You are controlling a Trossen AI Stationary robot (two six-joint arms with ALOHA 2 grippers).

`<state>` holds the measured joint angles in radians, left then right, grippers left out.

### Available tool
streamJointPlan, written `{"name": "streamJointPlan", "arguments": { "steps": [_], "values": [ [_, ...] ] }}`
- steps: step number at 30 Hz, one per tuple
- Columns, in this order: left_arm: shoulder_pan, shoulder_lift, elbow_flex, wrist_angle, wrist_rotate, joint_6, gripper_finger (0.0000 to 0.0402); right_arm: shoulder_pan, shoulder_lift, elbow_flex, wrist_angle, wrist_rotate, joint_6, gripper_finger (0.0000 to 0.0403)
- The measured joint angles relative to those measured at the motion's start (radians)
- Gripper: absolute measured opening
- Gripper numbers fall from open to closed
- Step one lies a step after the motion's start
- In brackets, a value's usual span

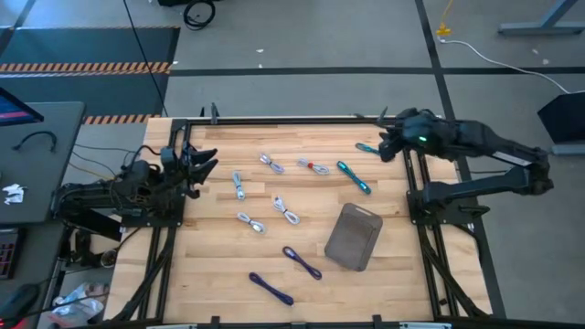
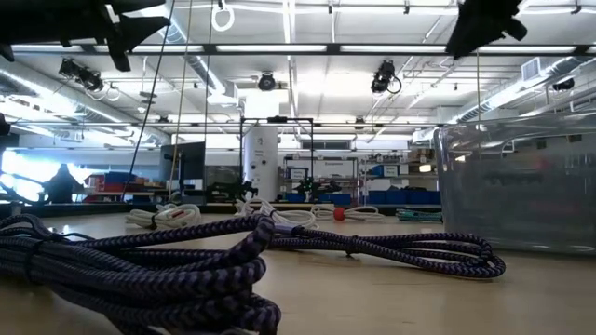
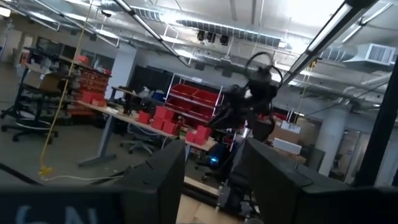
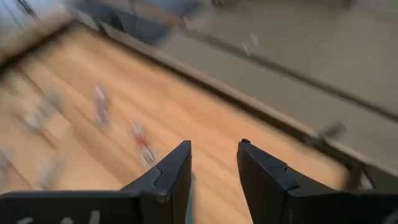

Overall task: Pick and place USB-C Cables
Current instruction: Put the top blue charger cable into the gray bin

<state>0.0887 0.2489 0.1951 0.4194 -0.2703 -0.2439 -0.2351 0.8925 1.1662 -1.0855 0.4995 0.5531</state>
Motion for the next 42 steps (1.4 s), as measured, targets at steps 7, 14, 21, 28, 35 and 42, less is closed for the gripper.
{"name": "streamJointPlan", "arguments": {
  "steps": [7,14,21,28,35,42],
  "values": [
    [0.000,0.000,0.001,-0.013,-0.009,-0.009,0.0172,-0.220,0.178,-0.024,-0.123,-0.227,-0.114,0.0135],
    [0.000,0.000,0.001,-0.041,-0.008,-0.015,0.0172,-0.406,0.335,-0.130,-0.008,-0.390,-0.270,0.0135],
    [0.000,0.000,0.002,-0.085,-0.008,-0.087,0.0172,-0.540,0.504,-0.198,0.115,-0.448,-0.402,0.0135],
    [0.000,0.000,0.002,-0.087,-0.078,-0.086,0.0172,-0.605,0.677,-0.198,0.129,-0.448,-0.503,0.0143],
    [0.000,0.000,0.002,-0.098,-0.095,-0.092,0.0172,-0.624,0.790,-0.194,0.196,-0.442,-0.619,0.0175],
    [0.000,0.000,0.002,-0.099,-0.148,-0.093,0.0172,-0.615,0.819,-0.086,0.186,-0.390,-0.704,0.0189]
  ]
}}
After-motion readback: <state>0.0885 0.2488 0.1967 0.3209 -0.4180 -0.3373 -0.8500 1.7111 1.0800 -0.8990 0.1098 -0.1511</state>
